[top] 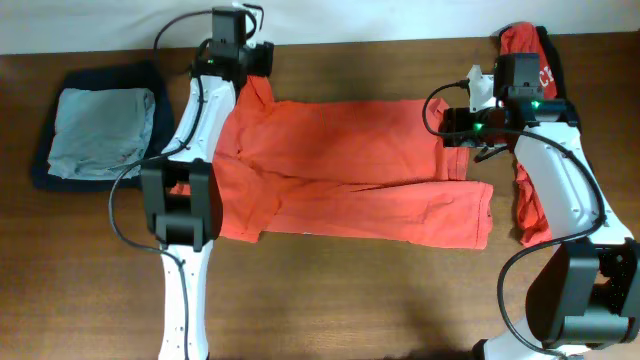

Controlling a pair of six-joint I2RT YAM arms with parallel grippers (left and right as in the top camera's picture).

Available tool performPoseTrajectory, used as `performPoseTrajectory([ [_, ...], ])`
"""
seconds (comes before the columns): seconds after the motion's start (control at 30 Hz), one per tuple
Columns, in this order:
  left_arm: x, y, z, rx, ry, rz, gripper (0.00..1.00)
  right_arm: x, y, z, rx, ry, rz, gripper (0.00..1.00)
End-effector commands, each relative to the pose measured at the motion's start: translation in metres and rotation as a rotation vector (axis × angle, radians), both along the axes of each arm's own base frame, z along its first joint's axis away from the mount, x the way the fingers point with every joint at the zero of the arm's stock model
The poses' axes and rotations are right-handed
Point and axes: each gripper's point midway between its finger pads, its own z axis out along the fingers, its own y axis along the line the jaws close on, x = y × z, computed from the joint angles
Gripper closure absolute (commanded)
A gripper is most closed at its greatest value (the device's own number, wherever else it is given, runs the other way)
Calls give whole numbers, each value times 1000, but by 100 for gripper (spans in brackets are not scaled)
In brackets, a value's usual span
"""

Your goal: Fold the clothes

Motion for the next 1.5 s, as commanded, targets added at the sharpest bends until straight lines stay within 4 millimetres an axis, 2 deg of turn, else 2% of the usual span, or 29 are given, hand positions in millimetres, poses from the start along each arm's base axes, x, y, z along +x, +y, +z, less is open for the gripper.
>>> performPoseTrajectory([
  [0.0,18,7,15,15,-64,3,30,2,1,4,-7,-9,12,31],
  [0.17,17,8,-16,23,-15,2,30,4,0,5,-11,-15,10,30],
  [0.23,17,8,-22,24,-8,2,30,5,1,5,-11,-19,10,30],
  [0.57,14,9,-27,28,17,3,30,3,1,4,-10,-11,10,30],
  [0.67,11,10,-31,30,35,3,34,4,1,5,-11,-15,10,30],
  [0.87,4,11,-53,39,92,3,35,4,1,5,-11,-15,10,30],
  [0.97,4,11,-56,40,97,3,36,4,1,5,-11,-15,10,30],
  [1.07,6,11,-53,38,85,4,47,4,1,5,-11,-17,10,30],
  [1.27,8,11,-46,39,72,9,84,4,1,5,-11,-17,10,30],
  [1.47,15,10,-17,-2,24,35,99,4,1,5,-11,-15,10,30],
])
